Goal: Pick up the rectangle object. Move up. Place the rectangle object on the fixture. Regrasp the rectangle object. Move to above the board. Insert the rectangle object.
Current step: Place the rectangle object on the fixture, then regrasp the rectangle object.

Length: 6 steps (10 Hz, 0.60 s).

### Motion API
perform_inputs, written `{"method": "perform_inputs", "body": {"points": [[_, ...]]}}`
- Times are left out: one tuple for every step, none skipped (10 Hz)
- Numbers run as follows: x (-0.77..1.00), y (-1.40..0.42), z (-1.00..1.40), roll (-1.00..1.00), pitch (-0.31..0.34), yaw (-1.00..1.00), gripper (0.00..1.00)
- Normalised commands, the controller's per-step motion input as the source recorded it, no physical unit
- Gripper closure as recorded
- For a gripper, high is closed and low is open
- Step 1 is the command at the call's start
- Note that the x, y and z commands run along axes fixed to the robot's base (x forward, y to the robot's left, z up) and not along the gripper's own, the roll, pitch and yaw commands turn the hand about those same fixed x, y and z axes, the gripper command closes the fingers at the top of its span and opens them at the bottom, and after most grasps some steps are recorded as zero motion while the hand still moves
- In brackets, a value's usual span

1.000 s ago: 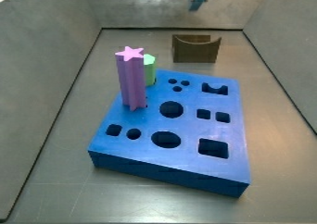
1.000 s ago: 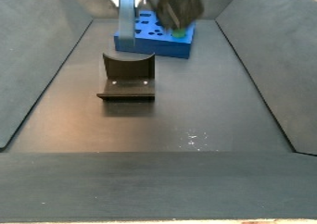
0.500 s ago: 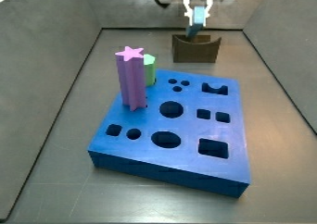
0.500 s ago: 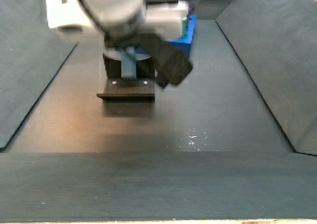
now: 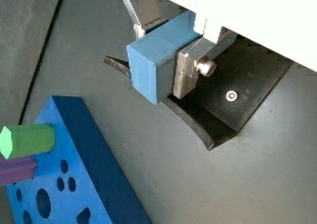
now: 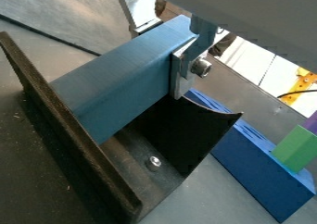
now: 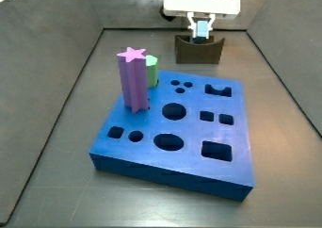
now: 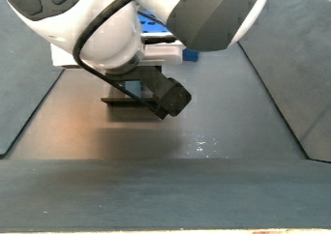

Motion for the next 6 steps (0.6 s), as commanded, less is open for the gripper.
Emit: {"method": "perform_inputs", "body": {"points": [[0.07, 0.07, -0.37, -0.20, -0.058, -0.16, 1.00], [0.07, 0.07, -0.37, -0.20, -0.058, -0.14, 1.00], [0.00, 0.00, 0.00, 0.00, 0.000, 0.00, 0.00], [0.00, 0.00, 1.00, 0.08, -0.102, 0.00, 0.00], [-0.01, 0.00, 1.00, 0.09, -0.090, 0.01, 0.00], [-0.03, 0.00, 1.00, 0.10, -0.059, 0.03, 0.00]]}}
